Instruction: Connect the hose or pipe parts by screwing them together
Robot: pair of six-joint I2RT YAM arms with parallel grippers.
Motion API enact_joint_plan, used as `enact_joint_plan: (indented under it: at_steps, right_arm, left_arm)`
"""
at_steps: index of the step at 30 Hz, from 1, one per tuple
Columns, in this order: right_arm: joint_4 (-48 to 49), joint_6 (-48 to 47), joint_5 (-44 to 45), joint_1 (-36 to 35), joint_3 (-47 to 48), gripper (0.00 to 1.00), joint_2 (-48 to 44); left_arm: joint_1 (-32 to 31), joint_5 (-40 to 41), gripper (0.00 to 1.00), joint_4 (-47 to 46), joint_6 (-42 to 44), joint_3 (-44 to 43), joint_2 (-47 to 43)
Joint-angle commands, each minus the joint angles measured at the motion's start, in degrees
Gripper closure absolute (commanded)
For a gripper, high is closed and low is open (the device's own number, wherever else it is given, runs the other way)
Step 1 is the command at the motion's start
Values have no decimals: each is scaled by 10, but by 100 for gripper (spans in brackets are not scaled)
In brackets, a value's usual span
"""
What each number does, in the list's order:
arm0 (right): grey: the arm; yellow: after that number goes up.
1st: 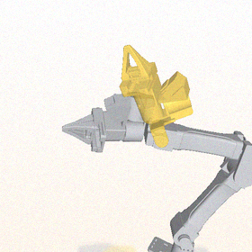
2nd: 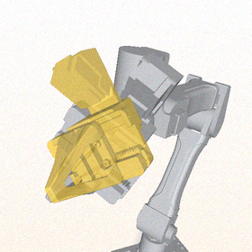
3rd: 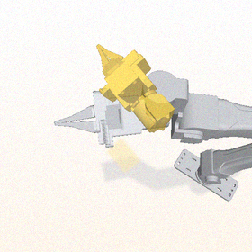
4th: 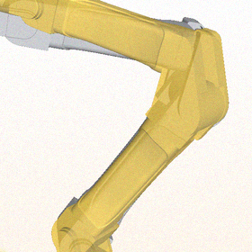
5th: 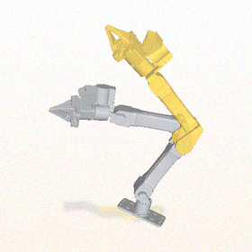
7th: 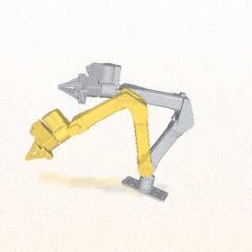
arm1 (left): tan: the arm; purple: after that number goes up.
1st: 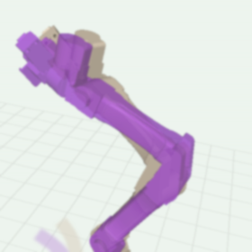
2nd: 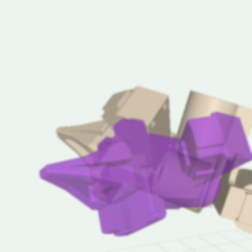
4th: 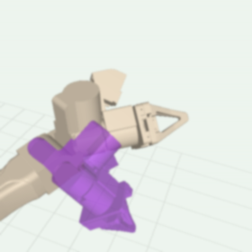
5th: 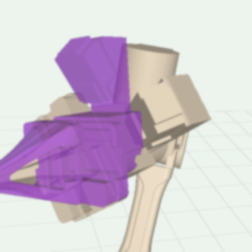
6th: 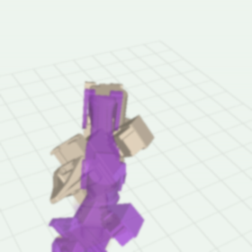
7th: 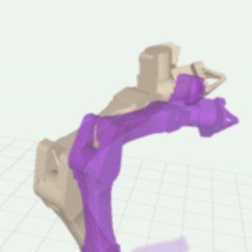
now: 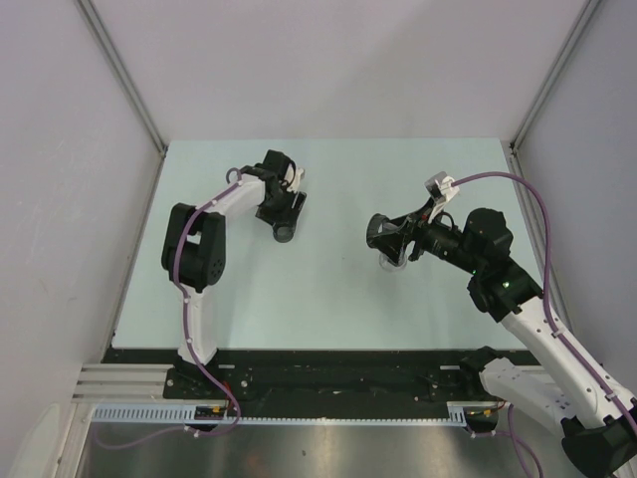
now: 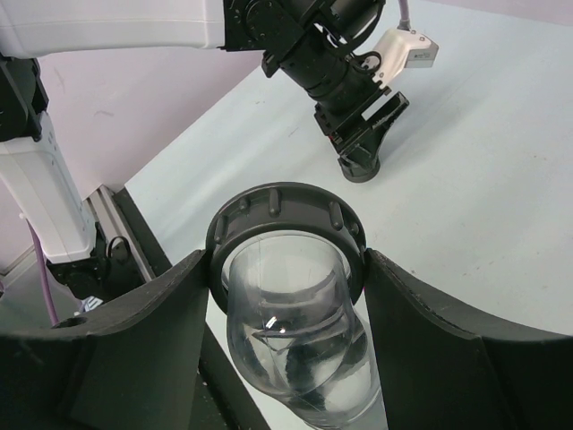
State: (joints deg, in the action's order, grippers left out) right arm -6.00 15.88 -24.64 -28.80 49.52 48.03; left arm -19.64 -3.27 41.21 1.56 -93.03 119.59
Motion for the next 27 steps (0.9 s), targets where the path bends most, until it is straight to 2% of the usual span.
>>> enact_joint_plan:
  at_steps: [1,5,8,13,27]
  right_arm:
    - [12,-3,6,2,1,50,-12]
    - [5,-3,9,5,1,50,-14]
    - [-1,-3,13,6,1,50,-11]
    - [-5,-3,16,8,1,50,-8]
    - [-9,8,27,10,1,50,4]
  left_arm:
    - [-1,-31,31,-2,35,-17,-5]
    - [-2,-20,38,-1,36,-9,-10]
    - [-2,-19,39,-2,38,-7,-14]
    - [-2,-14,33,-2,42,5,-23]
    - [-3,-41,32,-2,7,65,-99]
